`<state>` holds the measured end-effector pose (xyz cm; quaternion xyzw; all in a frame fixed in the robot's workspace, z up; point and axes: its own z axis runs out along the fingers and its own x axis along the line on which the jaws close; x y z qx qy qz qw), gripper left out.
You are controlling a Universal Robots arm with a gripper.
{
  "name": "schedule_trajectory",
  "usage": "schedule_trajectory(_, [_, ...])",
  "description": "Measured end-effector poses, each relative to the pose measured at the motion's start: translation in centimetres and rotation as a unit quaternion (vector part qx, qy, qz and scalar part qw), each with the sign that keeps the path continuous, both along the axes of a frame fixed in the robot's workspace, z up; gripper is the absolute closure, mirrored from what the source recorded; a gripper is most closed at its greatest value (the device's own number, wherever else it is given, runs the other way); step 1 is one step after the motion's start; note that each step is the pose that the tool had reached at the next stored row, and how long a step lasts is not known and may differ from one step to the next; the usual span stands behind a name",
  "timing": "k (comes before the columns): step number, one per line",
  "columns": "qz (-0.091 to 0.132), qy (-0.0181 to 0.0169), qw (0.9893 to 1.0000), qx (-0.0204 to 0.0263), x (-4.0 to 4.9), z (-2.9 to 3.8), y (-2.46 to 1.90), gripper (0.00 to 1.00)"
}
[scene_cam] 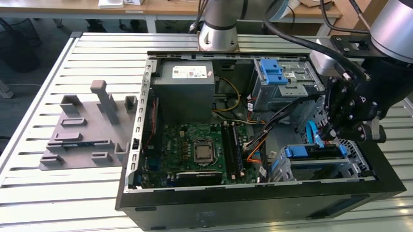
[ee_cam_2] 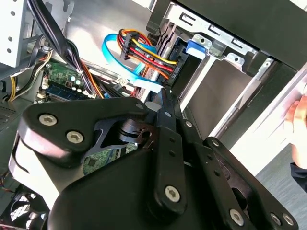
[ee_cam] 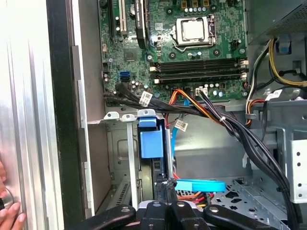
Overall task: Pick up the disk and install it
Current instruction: 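Insert the second disk wire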
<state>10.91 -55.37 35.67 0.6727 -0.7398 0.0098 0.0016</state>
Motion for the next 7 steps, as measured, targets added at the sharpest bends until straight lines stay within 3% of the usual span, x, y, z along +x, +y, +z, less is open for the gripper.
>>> schedule_trajectory(7, [0.000,0.0000,1.0000,0.0000,0.00,0.06,0.00,0.89])
